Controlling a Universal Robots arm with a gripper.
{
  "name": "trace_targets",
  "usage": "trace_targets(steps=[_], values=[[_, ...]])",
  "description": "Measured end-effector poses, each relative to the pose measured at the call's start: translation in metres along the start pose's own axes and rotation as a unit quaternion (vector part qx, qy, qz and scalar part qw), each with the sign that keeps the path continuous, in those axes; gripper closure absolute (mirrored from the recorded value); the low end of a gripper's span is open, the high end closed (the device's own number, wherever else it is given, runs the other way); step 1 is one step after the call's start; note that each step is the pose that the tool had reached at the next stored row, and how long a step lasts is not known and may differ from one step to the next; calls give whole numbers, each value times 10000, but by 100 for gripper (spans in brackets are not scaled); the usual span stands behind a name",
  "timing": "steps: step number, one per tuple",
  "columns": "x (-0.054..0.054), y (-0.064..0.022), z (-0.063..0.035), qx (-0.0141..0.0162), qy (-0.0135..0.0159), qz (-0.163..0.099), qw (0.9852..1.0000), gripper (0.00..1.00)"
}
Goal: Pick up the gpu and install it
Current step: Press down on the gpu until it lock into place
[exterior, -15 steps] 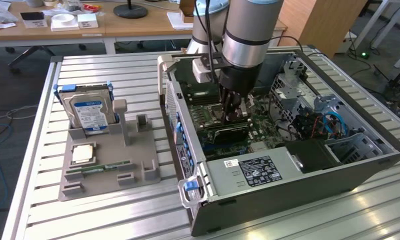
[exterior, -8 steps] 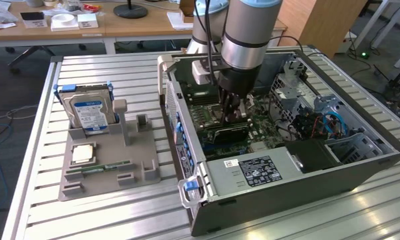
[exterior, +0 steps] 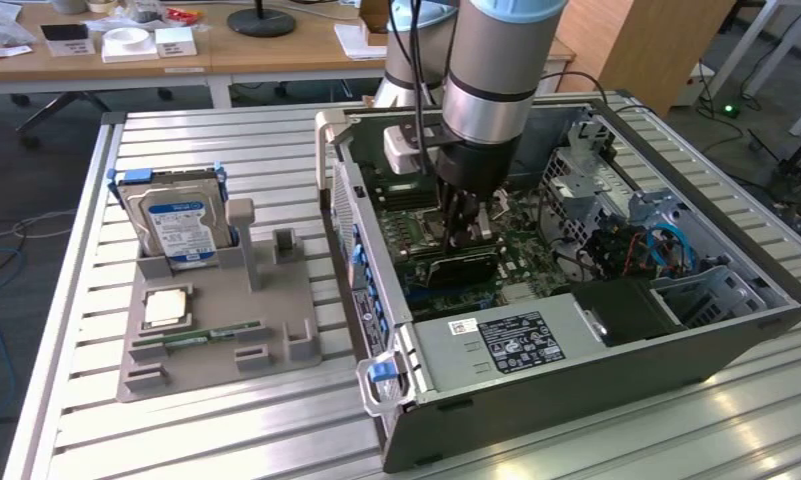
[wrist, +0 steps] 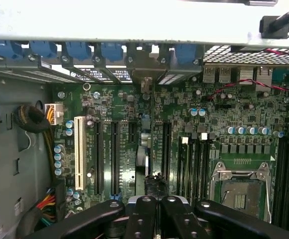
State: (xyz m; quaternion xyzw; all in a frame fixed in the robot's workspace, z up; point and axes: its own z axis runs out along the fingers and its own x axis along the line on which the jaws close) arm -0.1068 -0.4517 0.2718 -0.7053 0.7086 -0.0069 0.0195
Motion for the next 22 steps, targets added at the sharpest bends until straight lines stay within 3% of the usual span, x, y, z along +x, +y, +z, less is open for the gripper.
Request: trace_targets(steps=[22], values=[[1, 3, 86, 1, -1, 0, 10000, 89]])
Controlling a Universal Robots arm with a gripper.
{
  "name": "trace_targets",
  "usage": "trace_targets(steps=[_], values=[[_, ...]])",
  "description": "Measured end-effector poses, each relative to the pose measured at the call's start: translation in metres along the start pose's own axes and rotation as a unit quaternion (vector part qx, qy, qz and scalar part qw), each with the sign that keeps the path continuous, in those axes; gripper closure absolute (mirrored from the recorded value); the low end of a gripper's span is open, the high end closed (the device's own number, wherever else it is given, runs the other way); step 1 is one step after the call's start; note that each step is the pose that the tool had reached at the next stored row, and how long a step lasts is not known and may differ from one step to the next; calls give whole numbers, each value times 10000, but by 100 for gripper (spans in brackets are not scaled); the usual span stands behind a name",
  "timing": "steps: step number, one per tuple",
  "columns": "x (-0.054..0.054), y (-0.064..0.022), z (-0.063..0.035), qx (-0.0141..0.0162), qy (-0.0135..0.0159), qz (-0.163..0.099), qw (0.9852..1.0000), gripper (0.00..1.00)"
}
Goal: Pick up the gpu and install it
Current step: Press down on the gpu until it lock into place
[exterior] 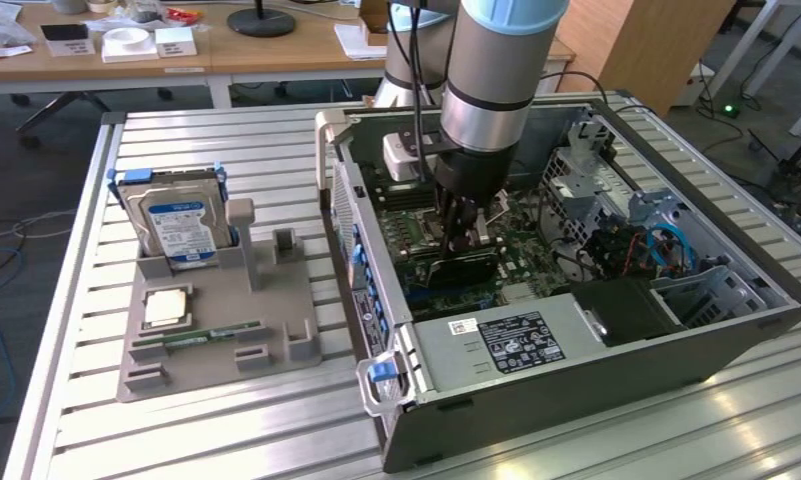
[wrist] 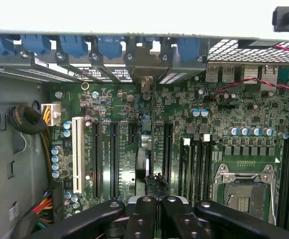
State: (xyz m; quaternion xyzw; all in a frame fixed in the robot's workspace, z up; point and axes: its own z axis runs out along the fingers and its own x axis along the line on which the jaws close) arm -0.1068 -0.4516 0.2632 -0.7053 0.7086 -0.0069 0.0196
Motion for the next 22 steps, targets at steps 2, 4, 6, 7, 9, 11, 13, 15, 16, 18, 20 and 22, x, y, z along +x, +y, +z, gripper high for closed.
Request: trace_targets(steps=[2, 4, 6, 7, 9, 11, 13, 15, 16, 18, 20, 22], values=[[0, 0, 0, 0, 0, 0, 10000, 89], [0, 0, 1, 0, -1, 0, 10000, 89], [0, 0, 1, 0, -1, 1, 10000, 89], [0, 0, 1, 0, -1, 0, 10000, 89], [1, 1, 5, 1, 0, 0, 10000, 89], [1, 2, 5, 0, 0, 0, 10000, 89], [1, 2, 5, 0, -1, 0, 10000, 89], [1, 4, 6, 1, 0, 0, 10000, 89], [1, 7, 11, 2, -1, 1, 10000, 89], [1, 11, 13, 0, 0, 0, 10000, 89], [1, 11, 13, 0, -1, 0, 10000, 89], [1, 13, 14, 1, -1, 0, 10000, 89]])
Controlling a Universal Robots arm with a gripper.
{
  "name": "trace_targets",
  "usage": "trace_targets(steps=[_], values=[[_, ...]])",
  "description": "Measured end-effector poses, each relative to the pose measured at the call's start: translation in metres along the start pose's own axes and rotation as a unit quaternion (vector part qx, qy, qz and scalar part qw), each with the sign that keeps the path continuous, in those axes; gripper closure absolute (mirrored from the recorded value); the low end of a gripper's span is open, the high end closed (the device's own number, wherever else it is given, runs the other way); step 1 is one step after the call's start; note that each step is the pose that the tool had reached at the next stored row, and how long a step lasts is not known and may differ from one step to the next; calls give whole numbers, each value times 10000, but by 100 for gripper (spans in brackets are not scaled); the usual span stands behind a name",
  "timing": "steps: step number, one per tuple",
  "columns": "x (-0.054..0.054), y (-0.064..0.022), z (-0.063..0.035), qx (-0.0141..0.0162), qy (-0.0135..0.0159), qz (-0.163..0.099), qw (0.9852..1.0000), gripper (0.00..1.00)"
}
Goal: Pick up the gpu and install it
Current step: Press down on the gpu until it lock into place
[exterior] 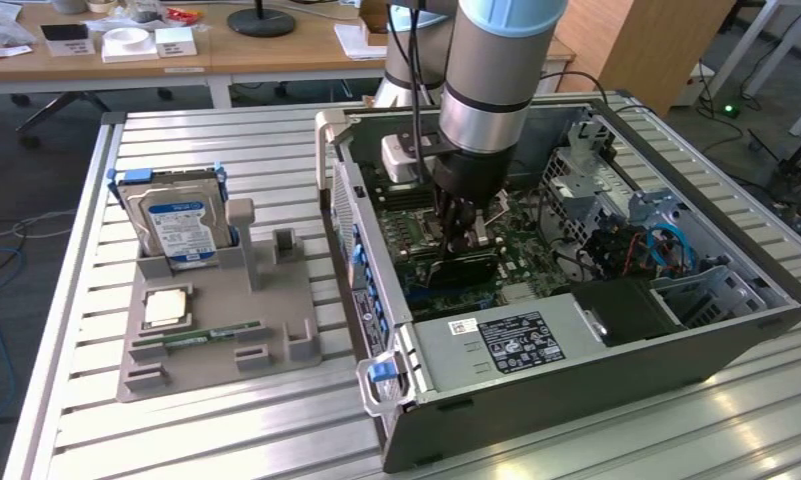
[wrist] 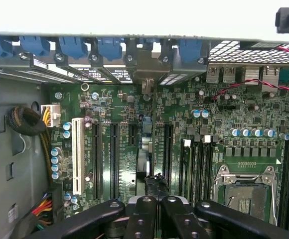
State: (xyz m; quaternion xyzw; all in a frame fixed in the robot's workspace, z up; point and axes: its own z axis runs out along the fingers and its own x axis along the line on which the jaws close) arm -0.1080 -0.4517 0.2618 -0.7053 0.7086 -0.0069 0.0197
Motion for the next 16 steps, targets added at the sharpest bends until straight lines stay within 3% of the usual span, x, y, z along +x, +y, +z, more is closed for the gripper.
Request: trace_targets(steps=[16], values=[[1, 24, 13, -1, 2, 0, 10000, 89]])
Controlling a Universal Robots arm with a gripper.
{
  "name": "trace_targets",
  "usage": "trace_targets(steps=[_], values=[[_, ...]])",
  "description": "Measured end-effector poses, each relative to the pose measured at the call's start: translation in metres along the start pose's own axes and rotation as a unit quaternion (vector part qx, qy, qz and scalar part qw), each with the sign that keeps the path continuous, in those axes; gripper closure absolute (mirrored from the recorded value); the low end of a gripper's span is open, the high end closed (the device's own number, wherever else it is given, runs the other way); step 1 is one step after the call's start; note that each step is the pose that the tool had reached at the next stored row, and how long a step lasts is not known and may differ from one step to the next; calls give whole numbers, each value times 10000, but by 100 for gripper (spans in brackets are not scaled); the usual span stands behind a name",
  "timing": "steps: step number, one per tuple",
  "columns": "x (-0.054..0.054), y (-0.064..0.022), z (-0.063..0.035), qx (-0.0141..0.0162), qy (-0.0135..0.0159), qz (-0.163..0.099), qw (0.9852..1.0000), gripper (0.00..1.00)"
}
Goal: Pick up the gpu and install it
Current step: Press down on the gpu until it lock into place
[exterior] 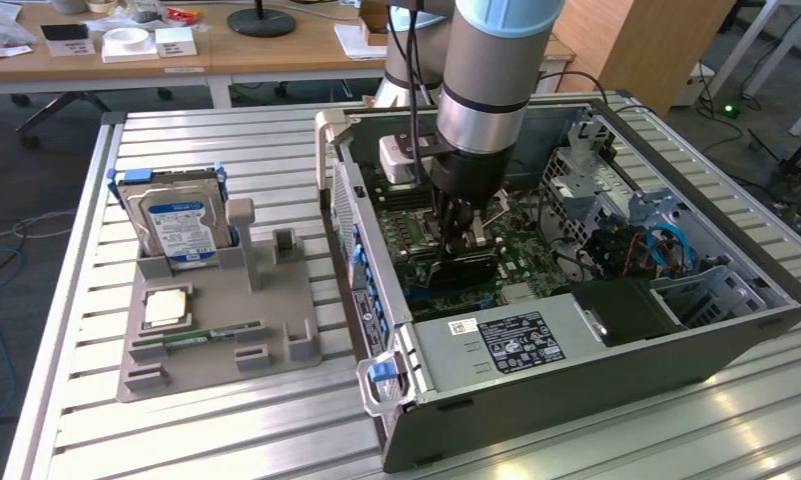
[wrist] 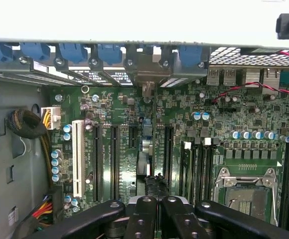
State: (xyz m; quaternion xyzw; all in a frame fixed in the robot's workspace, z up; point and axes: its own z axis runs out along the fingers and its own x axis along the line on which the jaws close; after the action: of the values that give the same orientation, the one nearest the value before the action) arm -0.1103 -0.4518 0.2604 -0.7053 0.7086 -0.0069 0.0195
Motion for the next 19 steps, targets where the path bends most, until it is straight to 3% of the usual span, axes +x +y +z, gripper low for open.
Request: trace_targets(steps=[15, 18, 19], values=[[1, 2, 14, 1, -2, 0, 10000, 89], [-3, 0, -15, 8, -18, 1, 10000, 89], [-2, -1, -41, 7, -11, 1, 10000, 89]])
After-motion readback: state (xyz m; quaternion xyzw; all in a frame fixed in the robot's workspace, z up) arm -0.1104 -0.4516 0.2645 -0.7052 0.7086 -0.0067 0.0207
